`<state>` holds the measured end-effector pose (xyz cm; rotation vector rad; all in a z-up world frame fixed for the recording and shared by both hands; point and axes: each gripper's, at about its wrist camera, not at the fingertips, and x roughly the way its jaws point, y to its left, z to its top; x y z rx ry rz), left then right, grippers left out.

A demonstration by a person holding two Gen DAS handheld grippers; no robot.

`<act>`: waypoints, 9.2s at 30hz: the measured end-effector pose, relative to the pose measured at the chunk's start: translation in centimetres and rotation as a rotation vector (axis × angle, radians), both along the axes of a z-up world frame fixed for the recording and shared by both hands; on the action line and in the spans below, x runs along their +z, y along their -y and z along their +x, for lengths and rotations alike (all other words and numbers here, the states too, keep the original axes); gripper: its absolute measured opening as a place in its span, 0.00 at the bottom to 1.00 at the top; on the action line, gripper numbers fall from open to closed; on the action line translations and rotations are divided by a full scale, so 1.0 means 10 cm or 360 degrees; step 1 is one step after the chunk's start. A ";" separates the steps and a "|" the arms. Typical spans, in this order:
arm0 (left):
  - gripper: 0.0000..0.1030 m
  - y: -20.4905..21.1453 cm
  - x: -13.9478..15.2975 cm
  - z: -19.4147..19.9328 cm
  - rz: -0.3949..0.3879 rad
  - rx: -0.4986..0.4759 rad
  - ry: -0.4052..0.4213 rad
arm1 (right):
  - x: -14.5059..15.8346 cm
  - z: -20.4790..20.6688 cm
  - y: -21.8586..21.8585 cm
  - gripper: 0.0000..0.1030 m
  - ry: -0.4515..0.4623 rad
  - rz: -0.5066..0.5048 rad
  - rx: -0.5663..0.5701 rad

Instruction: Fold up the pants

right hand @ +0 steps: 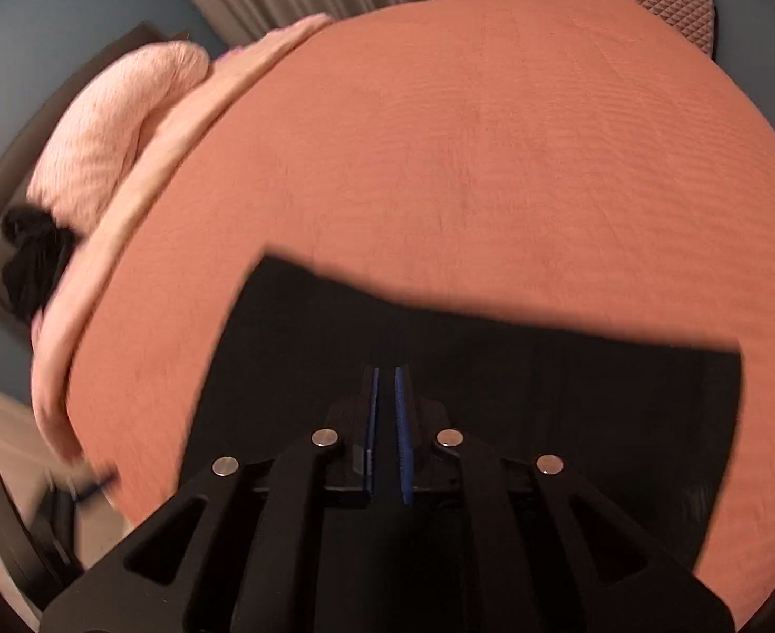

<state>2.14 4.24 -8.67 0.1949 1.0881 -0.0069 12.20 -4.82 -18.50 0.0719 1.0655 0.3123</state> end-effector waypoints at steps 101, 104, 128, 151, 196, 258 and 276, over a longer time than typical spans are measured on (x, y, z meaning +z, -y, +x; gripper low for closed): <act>0.59 -1.66 0.42 2.69 0.0179 0.0269 0.0064 | 0.20 1.46 0.95 0.45 0.0179 0.0167 -0.0378; 0.59 -1.70 0.42 2.59 0.0039 0.0241 0.0095 | 0.33 1.43 0.78 0.45 0.0285 0.0120 -0.0309; 0.83 -0.65 -0.23 3.83 -0.0196 0.0117 0.0029 | -0.10 3.23 -0.68 0.14 0.0004 0.0215 0.0091; 0.90 -1.03 -0.04 3.78 -0.0057 0.0180 0.0031 | -0.43 2.99 0.57 0.73 -0.0152 0.0350 -0.0275; 0.74 -1.40 -0.61 3.86 -0.0681 0.0207 -0.0181 | -0.58 2.84 0.91 0.66 -0.0102 0.0590 -0.0267; 0.94 -1.28 -0.92 3.00 -0.0225 0.0297 -0.0089 | -0.49 1.57 0.26 0.53 0.0135 0.0080 -0.0491; 0.94 -0.78 -0.78 3.29 0.0172 0.0059 0.0037 | -0.27 2.09 0.31 0.77 0.0080 0.0162 -0.0542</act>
